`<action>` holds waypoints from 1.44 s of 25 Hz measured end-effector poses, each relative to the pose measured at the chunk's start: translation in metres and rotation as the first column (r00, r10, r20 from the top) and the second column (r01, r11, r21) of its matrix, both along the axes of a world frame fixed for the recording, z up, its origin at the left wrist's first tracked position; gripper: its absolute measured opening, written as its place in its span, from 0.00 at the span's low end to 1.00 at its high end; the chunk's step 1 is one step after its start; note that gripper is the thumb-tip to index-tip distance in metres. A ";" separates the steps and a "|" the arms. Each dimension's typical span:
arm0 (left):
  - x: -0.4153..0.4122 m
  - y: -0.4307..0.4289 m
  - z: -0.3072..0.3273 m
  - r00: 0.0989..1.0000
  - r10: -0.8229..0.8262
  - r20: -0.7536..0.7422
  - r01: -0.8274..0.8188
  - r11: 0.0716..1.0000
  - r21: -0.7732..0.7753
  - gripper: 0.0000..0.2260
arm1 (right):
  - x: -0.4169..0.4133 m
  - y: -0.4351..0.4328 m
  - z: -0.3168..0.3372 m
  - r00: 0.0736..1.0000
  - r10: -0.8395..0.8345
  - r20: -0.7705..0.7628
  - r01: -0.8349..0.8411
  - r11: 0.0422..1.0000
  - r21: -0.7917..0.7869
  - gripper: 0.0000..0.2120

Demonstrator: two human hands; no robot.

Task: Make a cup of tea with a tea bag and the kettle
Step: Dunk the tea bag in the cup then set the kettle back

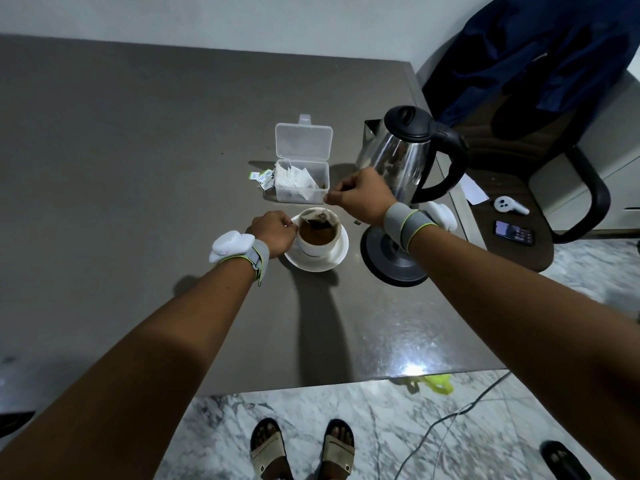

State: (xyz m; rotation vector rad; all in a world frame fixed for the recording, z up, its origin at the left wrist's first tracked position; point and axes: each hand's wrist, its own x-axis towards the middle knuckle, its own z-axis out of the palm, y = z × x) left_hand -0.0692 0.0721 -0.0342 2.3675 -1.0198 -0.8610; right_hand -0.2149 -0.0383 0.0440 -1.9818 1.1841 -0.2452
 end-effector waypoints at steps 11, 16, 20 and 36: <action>0.002 0.000 0.001 1.000 -0.015 -0.016 0.016 1.000 0.015 0.11 | 0.002 -0.002 -0.002 1.000 -0.009 0.002 0.009 1.000 -0.008 0.14; 0.005 -0.001 0.003 0.999 -0.043 -0.014 0.044 0.999 0.029 0.11 | 0.001 -0.001 0.000 1.000 -0.009 0.008 0.009 1.000 0.005 0.13; 0.008 -0.002 0.005 0.997 -0.073 -0.014 0.074 0.996 0.050 0.11 | 0.003 0.000 0.001 1.000 -0.029 0.007 0.029 1.000 0.005 0.12; 0.027 -0.033 0.031 0.954 -0.297 0.031 0.281 0.930 0.237 0.14 | 0.034 -0.057 0.021 0.987 -0.085 0.133 0.091 0.995 -0.034 0.09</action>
